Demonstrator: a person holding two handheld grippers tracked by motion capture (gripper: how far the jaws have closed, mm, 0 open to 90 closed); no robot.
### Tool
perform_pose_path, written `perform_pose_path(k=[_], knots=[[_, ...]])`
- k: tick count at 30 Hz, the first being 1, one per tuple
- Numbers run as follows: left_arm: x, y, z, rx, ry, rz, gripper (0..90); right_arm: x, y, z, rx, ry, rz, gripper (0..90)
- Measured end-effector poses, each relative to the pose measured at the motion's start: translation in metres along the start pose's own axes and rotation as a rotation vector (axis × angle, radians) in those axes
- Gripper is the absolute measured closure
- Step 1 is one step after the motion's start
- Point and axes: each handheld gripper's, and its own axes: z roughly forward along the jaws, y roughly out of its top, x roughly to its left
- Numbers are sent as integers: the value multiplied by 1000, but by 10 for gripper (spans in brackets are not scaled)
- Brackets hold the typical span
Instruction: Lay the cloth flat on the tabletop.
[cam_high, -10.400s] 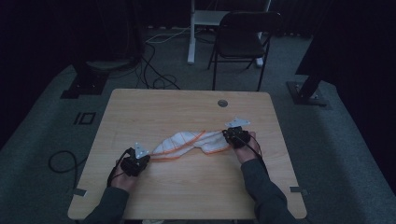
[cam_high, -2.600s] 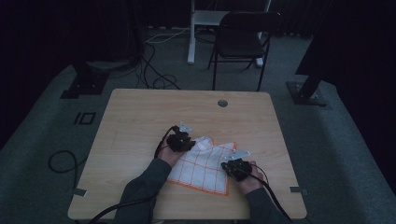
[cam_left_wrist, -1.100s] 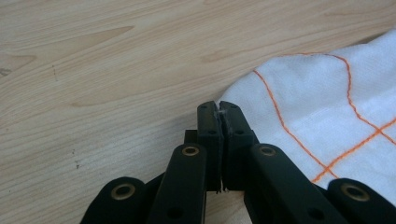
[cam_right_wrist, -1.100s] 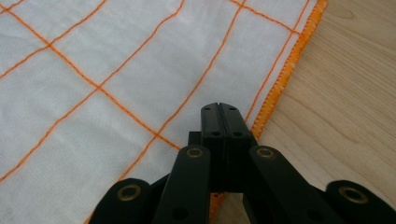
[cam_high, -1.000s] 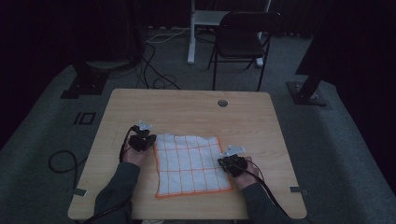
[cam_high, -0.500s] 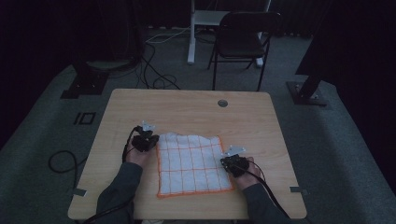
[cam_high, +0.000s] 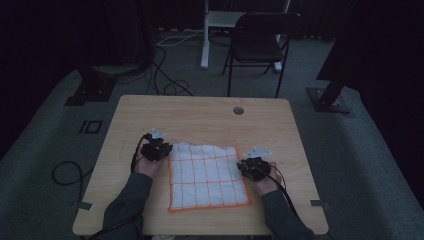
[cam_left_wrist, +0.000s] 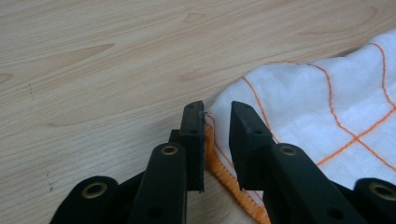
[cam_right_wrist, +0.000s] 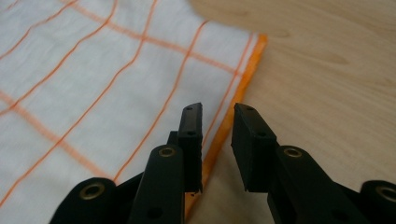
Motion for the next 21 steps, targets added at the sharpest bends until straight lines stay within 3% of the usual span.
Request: perform_pose_path(k=[5, 10, 14, 21], knots=[[1, -1, 3, 11, 1, -4, 675, -5, 8, 8, -12, -1, 27, 730], [5, -2, 7, 7, -13, -41, 588, -11, 19, 18, -26, -12, 57, 701], [8, -4, 12, 23, -31, -64, 575, -15, 27, 29, -33, -14, 83, 652], [7, -3, 16, 28, -70, -73, 556, -28, 35, 43, -34, 26, 189, 609]])
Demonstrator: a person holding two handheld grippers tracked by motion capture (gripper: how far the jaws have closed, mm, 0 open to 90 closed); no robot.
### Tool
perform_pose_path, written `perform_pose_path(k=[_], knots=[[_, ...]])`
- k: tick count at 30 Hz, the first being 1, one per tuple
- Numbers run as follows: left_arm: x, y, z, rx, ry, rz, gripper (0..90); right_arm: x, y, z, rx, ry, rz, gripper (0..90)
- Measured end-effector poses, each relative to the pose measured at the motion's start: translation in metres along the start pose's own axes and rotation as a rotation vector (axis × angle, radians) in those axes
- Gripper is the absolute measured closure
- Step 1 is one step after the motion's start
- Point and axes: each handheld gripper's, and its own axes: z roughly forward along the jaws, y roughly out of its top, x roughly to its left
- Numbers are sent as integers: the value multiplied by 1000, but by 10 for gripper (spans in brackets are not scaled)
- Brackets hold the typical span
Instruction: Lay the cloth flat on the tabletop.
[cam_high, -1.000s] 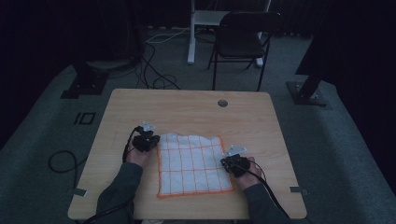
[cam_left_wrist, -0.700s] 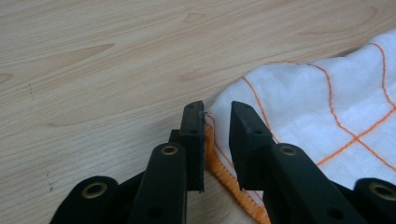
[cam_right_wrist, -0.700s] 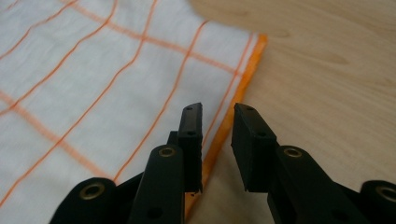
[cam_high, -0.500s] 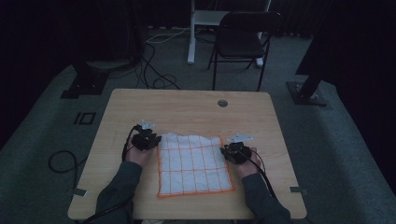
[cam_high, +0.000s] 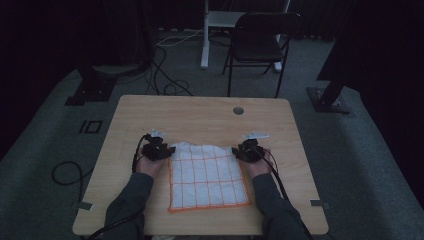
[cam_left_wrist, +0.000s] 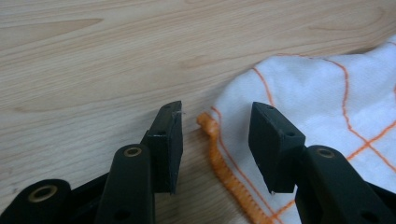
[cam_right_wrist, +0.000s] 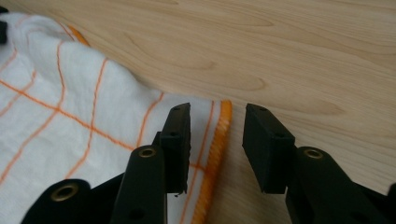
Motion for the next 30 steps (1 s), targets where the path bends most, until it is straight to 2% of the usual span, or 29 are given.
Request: perform_pose_path(k=[2, 4, 6, 9, 14, 16, 19, 25, 28, 30], knots=[[-1, 1, 1, 2, -11, -1, 562, 0, 2, 4, 8, 19, 3, 593], [-3, 1, 1, 9, -11, -1, 617, 1, 3, 8, 29, 30, 12, 594], [-5, 1, 1, 7, -18, 9, 725, 1, 3, 12, 48, 49, 17, 670], [-10, 0, -5, -19, -7, 39, 854, 3, 2, 12, 57, 48, -9, 861], [-22, -1, -22, -62, -20, 100, 873, 11, 4, -3, 30, 54, -73, 889], [-28, -5, -30, -72, -25, 125, 874, 14, 5, -11, 12, 57, -93, 890], [-34, -16, -41, -79, -41, 136, 875, 21, 2, -24, 0, 57, -133, 890], [-39, -45, -48, -22, -54, 150, 878, 26, -15, -42, 30, 38, -211, 890], [-41, -58, -47, 6, -58, 148, 878, 27, -25, -44, 63, 44, -215, 891], [-45, -61, -50, 11, -46, 165, 878, 28, -31, -43, 79, 47, -215, 891]])
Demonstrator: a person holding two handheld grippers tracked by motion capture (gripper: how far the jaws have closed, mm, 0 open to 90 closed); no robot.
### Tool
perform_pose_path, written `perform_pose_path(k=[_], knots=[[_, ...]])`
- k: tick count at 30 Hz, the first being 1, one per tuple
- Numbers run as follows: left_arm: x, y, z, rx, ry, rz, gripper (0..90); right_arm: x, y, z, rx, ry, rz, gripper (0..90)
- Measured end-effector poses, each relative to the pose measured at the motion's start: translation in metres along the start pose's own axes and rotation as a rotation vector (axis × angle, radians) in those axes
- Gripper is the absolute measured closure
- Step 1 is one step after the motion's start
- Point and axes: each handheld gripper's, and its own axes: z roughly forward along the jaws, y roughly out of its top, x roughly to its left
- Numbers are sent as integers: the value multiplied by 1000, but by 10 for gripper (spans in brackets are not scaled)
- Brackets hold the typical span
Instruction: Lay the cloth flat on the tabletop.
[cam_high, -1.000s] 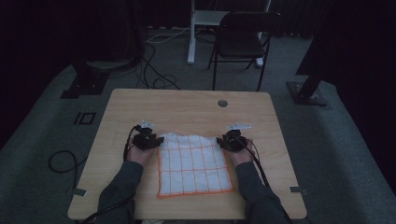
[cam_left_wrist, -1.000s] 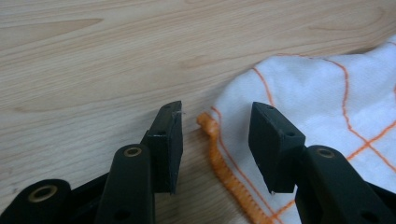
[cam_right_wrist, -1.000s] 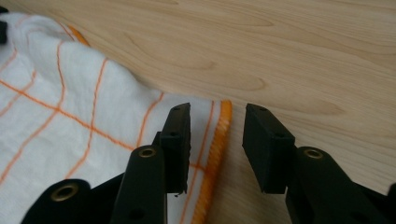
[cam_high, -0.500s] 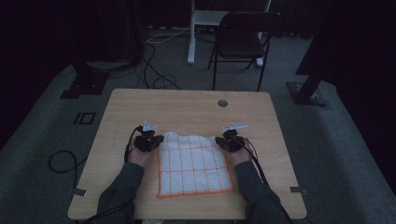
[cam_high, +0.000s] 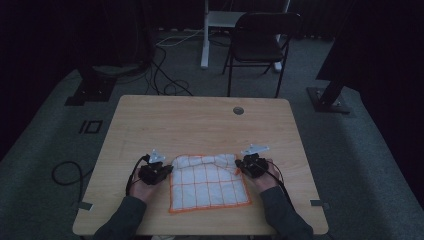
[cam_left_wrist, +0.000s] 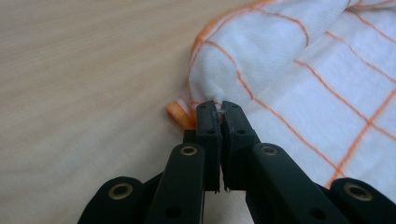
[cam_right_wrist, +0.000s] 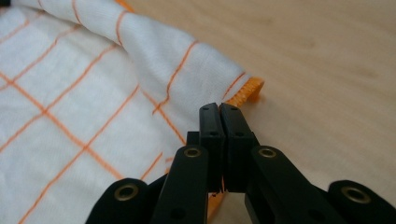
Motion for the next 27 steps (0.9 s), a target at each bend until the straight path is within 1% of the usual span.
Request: perform_pose_path(k=[4, 5, 8, 11, 13, 15, 17, 21, 23, 24, 26, 27], knots=[[-7, -5, -5, 18, 19, 27, 865, 6, -10, 2, 47, 23, -3, 891], [-8, -6, -6, 22, 22, 29, 855, 7, -11, 2, 51, 27, -5, 891], [-6, -9, -10, 34, 28, 21, 791, 9, -14, 0, 63, 27, -15, 890], [-1, -10, -15, 21, 43, 2, 763, 10, -14, 1, 67, 27, -17, 890], [3, -7, -19, -3, 50, -15, 752, 10, -14, 1, 68, 25, -20, 890], [5, -1, -20, -24, 63, -20, 740, 10, -15, 2, 68, 23, -21, 890], [7, 6, -19, -45, 69, -26, 730, 11, -15, 2, 68, 23, -21, 890], [11, 20, -15, -75, 94, -41, 716, 11, -15, 2, 67, 19, -24, 890], [15, 24, -12, -73, 104, -51, 713, 11, -15, 2, 65, 19, -25, 890], [18, 26, -8, -65, 115, -56, 707, 11, -15, 2, 64, 19, -24, 890], [24, 27, -2, -58, 125, -80, 702, 11, -15, 2, 62, 18, -24, 890], [27, 28, 1, -55, 138, -87, 702, 11, -16, 2, 61, 17, -25, 890]])
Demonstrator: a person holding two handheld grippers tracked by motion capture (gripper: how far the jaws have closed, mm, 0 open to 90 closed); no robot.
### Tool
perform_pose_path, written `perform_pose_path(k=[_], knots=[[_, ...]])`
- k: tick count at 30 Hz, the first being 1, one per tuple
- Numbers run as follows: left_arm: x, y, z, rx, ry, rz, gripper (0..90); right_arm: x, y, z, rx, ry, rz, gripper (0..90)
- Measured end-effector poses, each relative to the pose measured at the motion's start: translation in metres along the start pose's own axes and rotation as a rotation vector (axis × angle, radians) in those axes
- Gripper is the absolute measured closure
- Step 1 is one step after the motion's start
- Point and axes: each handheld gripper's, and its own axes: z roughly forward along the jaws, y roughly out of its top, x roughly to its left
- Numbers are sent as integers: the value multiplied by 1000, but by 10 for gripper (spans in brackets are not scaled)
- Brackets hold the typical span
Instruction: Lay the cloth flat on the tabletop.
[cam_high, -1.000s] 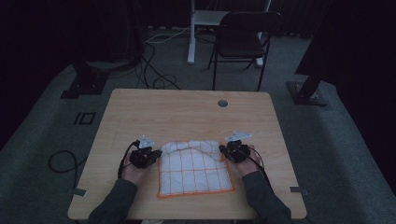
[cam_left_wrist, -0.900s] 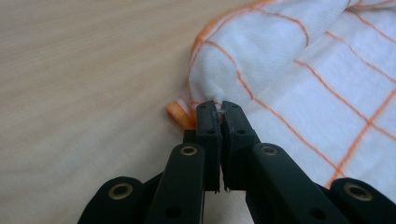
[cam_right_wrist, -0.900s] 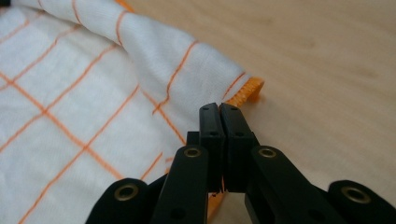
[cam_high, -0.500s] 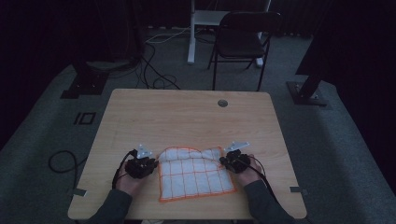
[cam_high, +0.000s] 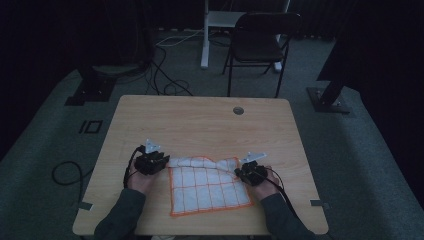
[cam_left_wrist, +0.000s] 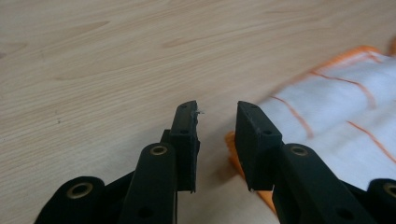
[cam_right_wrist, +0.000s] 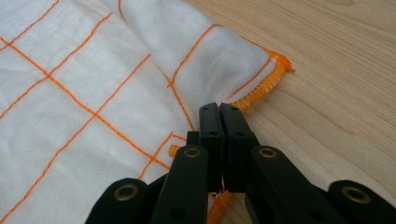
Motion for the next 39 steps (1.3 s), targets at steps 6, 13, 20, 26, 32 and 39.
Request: perform_pose_path(k=[6, 13, 20, 26, 32, 39], knots=[[16, 1, 12, 42, 33, -66, 697, 0, -1, 0, -4, -1, -1, 890], [-5, 0, 10, 23, -117, -10, 643, 1, -1, 0, -4, -5, -6, 890], [-31, -3, 7, 36, -159, 84, 600, 1, -1, 0, -6, -8, -11, 890], [-36, -10, 6, 35, -196, 88, 561, 1, -1, 0, -5, -9, -12, 889], [-43, -10, 2, 23, -259, 124, 521, 1, -1, 0, -6, -9, -13, 889], [-47, -16, 8, 52, -245, 117, 542, 2, -1, 0, -7, -10, -12, 889]])
